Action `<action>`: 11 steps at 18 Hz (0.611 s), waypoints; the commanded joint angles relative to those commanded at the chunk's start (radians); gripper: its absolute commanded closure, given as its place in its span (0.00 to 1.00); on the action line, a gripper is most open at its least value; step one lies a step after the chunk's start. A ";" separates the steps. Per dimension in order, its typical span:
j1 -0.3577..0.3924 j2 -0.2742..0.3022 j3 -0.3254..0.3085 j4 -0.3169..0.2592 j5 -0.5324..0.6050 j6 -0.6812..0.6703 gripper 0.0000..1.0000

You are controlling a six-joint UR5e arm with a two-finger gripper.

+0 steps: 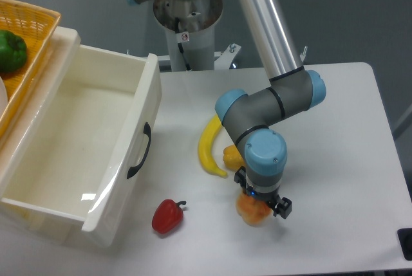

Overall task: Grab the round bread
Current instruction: 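Close the gripper around the orange round bun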

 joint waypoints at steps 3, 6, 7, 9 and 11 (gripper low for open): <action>0.000 -0.003 0.005 0.003 0.034 -0.002 0.62; -0.002 -0.005 0.011 0.003 0.035 -0.003 1.00; -0.002 -0.005 0.012 0.003 0.035 -0.011 1.00; 0.000 -0.006 0.020 0.003 0.034 -0.049 1.00; 0.000 -0.008 0.025 0.003 0.034 -0.087 1.00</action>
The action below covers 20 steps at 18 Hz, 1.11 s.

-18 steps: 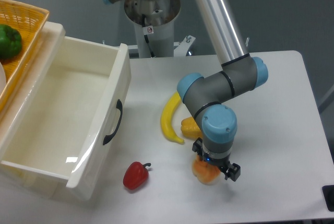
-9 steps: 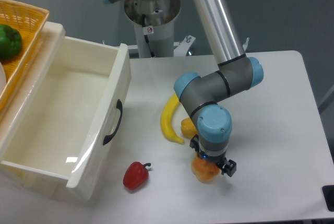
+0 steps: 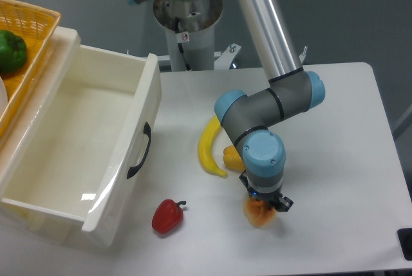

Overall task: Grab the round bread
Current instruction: 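Close the gripper around the orange round bun, then lift the held bun up off the table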

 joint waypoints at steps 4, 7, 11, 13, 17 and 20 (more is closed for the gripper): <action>0.005 0.002 0.006 0.000 -0.006 -0.005 1.00; 0.023 0.006 0.047 -0.020 -0.017 0.009 1.00; 0.037 0.012 0.097 -0.084 -0.023 0.049 1.00; 0.049 0.018 0.127 -0.124 -0.046 0.102 1.00; 0.077 0.032 0.205 -0.277 -0.051 0.162 1.00; 0.092 0.037 0.248 -0.346 -0.058 0.181 1.00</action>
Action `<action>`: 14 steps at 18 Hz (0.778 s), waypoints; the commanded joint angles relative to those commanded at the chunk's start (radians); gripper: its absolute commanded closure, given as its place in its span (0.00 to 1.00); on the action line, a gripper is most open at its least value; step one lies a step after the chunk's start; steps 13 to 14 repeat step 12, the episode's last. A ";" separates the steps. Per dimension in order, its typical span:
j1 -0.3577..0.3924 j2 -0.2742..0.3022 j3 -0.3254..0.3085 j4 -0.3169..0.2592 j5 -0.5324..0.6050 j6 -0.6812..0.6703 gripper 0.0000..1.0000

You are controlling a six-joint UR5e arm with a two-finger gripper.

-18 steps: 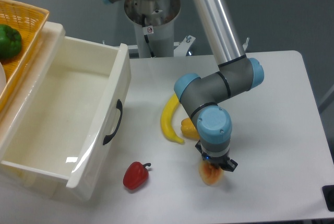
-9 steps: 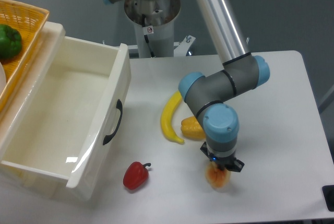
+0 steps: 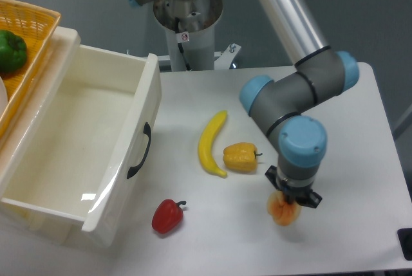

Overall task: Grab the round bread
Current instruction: 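Lift the held bun up off the table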

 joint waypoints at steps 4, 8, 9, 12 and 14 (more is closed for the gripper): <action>0.044 0.003 0.072 -0.092 -0.041 0.075 1.00; 0.072 0.011 0.095 -0.137 -0.046 0.110 1.00; 0.077 0.011 0.107 -0.161 -0.046 0.124 1.00; 0.084 0.011 0.121 -0.193 -0.046 0.158 1.00; 0.084 0.011 0.121 -0.193 -0.046 0.158 1.00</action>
